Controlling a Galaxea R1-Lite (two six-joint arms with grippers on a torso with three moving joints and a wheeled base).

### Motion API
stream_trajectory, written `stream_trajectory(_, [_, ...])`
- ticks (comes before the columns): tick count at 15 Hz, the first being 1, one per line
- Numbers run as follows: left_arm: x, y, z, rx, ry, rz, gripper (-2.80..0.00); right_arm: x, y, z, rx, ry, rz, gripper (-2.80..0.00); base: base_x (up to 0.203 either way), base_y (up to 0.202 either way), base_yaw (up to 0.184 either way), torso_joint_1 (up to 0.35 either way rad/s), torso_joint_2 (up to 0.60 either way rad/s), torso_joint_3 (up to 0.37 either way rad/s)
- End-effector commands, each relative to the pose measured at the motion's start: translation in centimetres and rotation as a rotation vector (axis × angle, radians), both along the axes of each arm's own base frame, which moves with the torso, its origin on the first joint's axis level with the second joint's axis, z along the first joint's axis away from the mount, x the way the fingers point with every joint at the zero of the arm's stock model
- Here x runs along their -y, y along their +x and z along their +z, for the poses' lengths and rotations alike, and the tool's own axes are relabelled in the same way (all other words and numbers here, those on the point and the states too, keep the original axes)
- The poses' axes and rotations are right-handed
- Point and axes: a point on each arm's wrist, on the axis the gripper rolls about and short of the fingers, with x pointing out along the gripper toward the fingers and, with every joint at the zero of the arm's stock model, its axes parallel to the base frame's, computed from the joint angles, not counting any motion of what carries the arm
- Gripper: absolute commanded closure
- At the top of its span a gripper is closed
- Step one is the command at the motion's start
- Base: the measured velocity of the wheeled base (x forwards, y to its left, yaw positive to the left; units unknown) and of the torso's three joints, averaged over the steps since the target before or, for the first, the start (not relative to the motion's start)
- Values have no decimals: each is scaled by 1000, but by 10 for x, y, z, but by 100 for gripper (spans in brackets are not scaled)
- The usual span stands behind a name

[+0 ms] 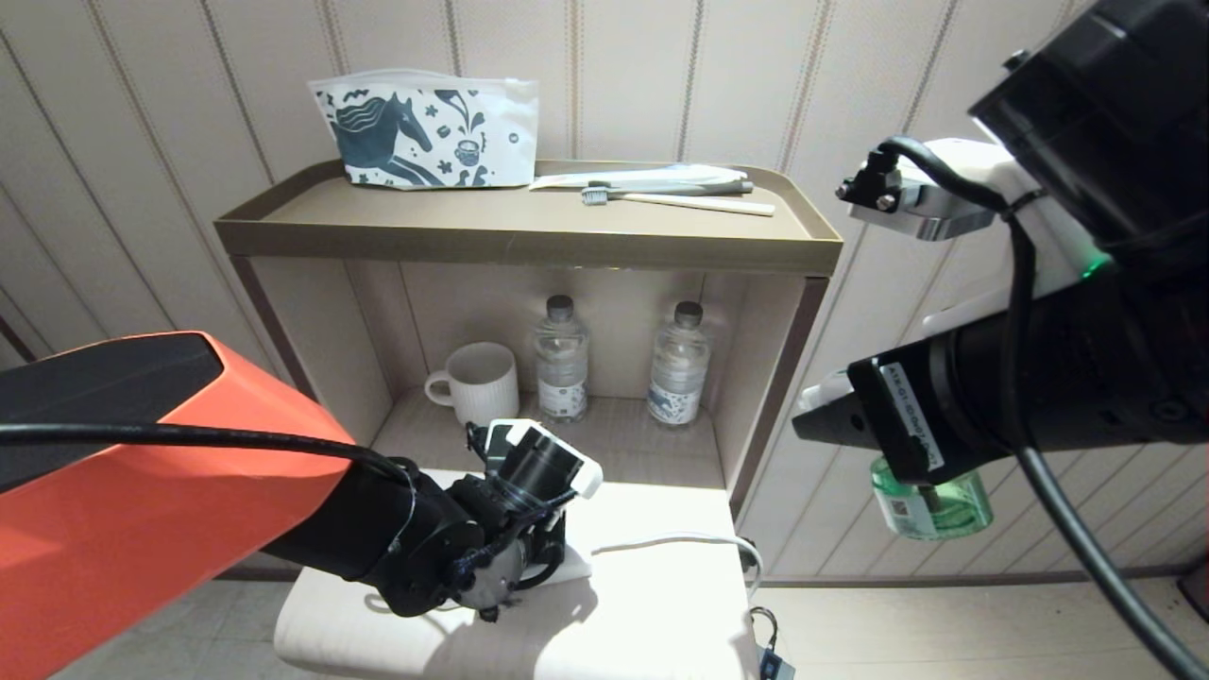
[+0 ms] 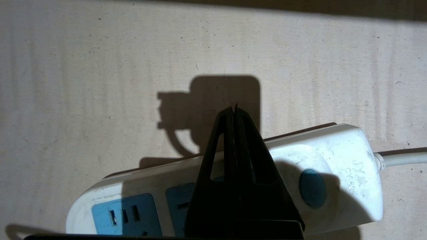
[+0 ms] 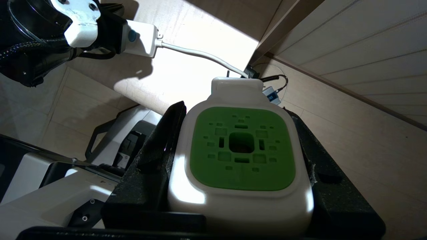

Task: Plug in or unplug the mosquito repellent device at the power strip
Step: Insert the plug into the socket

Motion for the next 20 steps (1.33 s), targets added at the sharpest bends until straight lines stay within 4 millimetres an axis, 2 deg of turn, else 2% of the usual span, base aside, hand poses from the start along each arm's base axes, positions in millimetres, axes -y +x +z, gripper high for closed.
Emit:
stream_trajectory(1, [3, -2, 0, 4, -4, -4, 0, 1, -1, 0, -2, -4, -3, 0, 0, 0, 0, 0, 0, 0])
stream_trajectory(8, [17, -12, 1, 8, -5, -56, 0, 1, -1, 1, 0, 0, -5, 0, 0, 0, 0, 0, 0, 0])
stream_trajectory(11, [22, -8, 6, 22, -20, -59, 0, 2, -1, -1, -3, -3, -6, 0, 0, 0, 0, 0, 0, 0])
stream_trajectory(20, [28, -18, 4, 8, -6, -93, 0, 4, -1, -3, -10, -11, -15, 0, 0, 0, 0, 0, 0, 0])
